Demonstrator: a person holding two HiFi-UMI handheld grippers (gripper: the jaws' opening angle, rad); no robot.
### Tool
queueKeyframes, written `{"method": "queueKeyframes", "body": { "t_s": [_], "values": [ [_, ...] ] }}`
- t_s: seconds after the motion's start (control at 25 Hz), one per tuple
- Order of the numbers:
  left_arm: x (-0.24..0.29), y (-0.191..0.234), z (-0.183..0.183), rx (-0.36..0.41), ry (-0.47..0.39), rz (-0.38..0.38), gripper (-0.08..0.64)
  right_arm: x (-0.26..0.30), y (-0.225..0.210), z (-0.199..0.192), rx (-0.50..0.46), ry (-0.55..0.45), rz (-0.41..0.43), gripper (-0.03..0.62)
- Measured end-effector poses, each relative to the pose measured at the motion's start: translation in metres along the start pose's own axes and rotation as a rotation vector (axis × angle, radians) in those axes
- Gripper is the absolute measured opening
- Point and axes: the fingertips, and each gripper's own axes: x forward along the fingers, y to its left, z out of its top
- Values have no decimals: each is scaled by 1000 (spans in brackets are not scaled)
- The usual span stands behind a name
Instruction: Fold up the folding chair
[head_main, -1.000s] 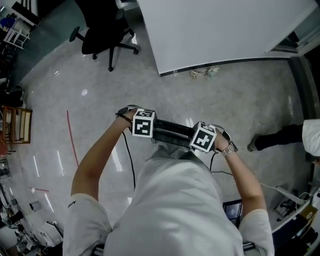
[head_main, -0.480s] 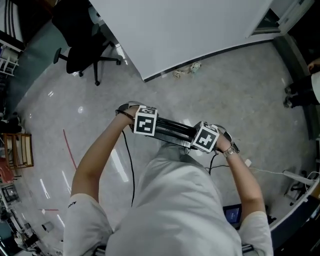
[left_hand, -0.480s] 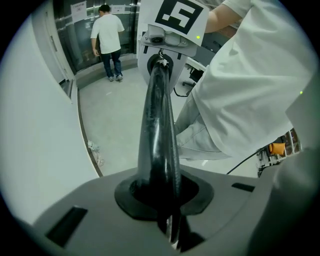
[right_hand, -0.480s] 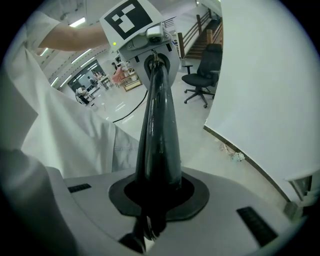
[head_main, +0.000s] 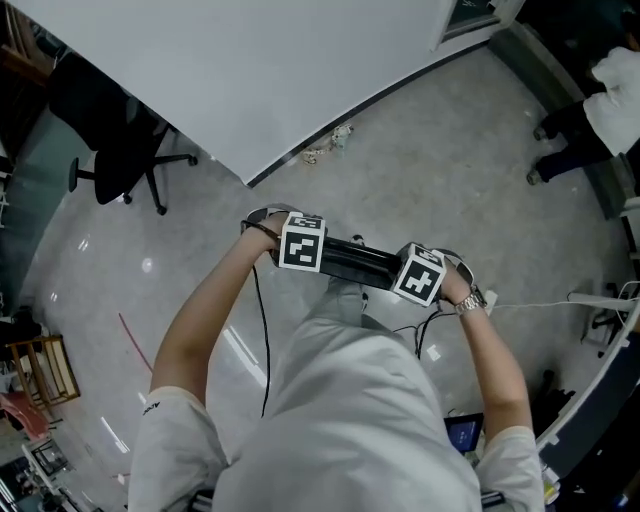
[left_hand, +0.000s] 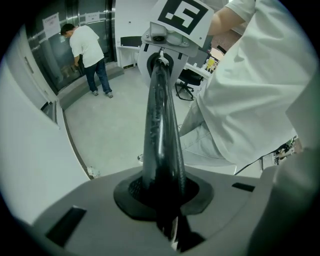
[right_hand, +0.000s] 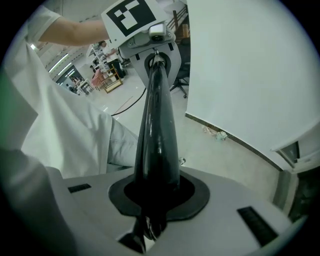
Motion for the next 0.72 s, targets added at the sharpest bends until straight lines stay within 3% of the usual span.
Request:
{"method": "queueKeyframes", "body": {
  "t_s": [0.24, 0.48, 0.72],
  "values": [
    [10, 56, 69, 107, 1, -20, 62, -23, -49, -66, 71, 2, -11, 58],
    [19, 108, 110, 164, 13, -93, 63, -31, -94, -107, 139, -13, 16, 58],
    [27, 155, 146, 233, 37, -117, 61, -40, -133, -144, 202, 5, 52, 58]
  ]
}}
